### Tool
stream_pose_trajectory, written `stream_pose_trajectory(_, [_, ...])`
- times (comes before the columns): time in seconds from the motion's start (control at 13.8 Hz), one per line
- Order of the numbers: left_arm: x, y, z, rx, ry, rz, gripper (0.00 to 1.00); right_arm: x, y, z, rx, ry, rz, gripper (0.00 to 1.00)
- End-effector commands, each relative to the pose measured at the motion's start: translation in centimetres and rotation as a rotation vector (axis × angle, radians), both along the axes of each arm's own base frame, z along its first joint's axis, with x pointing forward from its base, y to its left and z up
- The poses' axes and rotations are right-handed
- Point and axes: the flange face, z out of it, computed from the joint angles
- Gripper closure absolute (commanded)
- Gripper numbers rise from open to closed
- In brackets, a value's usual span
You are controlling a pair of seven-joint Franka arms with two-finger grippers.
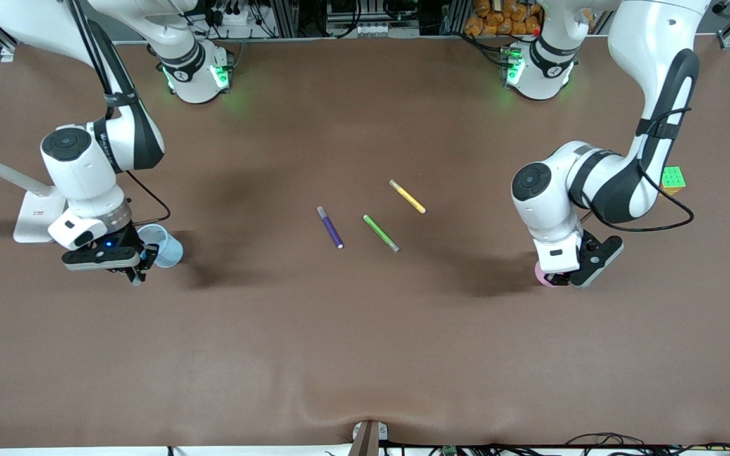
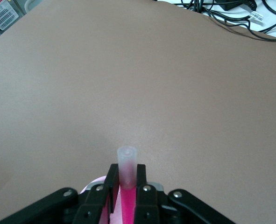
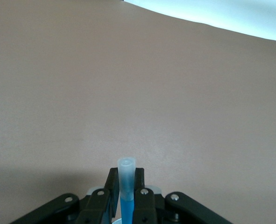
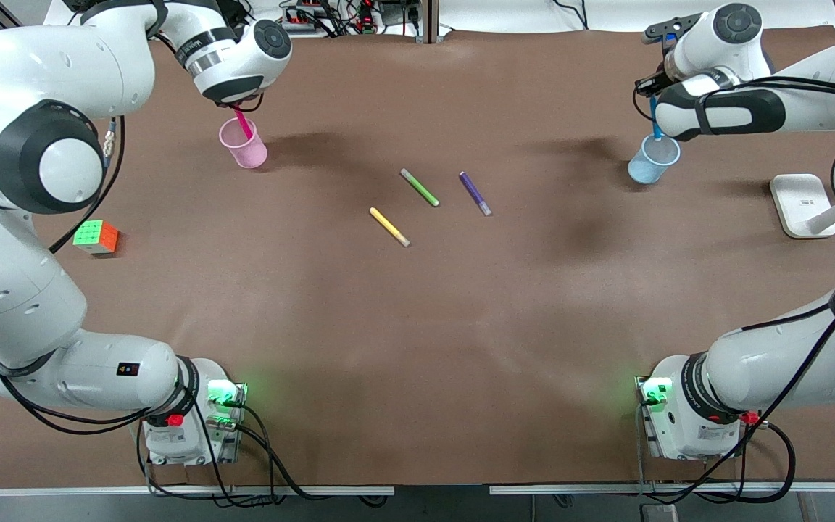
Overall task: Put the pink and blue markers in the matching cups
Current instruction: 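Drop the pink marker into the pink cup while the right gripper drops the blue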
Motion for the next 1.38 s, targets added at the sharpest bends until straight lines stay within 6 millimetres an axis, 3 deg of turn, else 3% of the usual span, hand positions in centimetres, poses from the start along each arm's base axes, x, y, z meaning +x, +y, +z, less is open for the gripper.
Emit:
stream_pose_trajectory(0.0, [-0.4, 0.5, 1.3, 0.030, -0.021, -0.005, 0.00, -1.2, -0.5, -1.1, -0.001, 0.005, 0.014, 1.00])
stream_pose_trajectory(0.65, [0.2, 0.8, 2.3, 0.026, -0.020, -0.011, 0.00, -2.5, -2.3, -2.0, -0.002, 0.035, -0.013, 0.98])
stream_pose_trajectory(0.73, [0.4, 0.9, 2.4, 0.026, -0.021, -0.011, 0.00, -2.5, -2.3, -2.0, -0.002, 0.035, -0.016, 0.87])
stream_pose_trajectory(0.8, [0.4, 0.9, 2.6, 0.026, -0.018, -0.016, 0.00, -2.6, -2.4, -2.1, -0.002, 0.040, -0.020, 0.65])
stream_pose_trajectory(0.87, [0.4, 1.0, 2.6, 0.026, -0.018, -0.014, 0.00, -2.5, -2.5, -2.1, 0.001, 0.039, -0.030, 0.11])
stream_pose_trajectory(0.94, [0.5, 1.2, 2.6, 0.021, -0.017, -0.008, 0.00, -2.4, -2.5, -1.8, 0.002, 0.034, -0.033, 0.00])
stream_pose_trajectory(1.31, [1.8, 2.3, 5.2, -0.017, -0.008, 0.005, 0.00, -0.1, -2.8, 0.5, -0.017, 0.033, -0.054, 0.00])
